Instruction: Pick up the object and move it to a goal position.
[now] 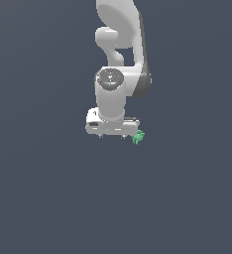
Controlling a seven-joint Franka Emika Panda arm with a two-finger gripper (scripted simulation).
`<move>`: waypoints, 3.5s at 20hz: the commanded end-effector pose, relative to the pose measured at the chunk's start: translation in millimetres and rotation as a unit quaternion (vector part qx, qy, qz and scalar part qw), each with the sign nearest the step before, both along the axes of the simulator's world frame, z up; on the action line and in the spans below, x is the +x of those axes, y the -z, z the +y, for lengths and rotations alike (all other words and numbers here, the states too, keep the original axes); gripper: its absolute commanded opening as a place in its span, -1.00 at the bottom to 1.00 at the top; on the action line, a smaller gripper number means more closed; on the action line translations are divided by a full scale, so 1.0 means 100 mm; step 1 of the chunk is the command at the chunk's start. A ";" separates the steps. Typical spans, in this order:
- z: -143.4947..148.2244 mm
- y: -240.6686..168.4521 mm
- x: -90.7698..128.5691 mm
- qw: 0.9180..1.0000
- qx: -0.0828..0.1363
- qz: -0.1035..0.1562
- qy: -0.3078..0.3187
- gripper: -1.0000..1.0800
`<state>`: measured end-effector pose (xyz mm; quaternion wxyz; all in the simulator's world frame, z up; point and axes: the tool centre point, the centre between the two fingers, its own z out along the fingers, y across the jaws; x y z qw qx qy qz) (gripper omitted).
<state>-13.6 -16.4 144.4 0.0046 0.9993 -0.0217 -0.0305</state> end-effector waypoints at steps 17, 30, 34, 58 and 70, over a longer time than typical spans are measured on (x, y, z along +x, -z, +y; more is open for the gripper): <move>-0.23 0.10 -0.05 1.000 -0.013 0.008 0.023 0.92; 0.12 0.20 -0.16 0.995 -0.014 -0.001 0.094 0.92; 0.29 0.25 -0.22 0.991 -0.014 -0.006 0.132 0.92; 1.17 0.50 -0.71 0.940 -0.009 -0.028 0.341 0.92; 1.26 0.53 -0.78 0.931 -0.008 -0.030 0.363 0.92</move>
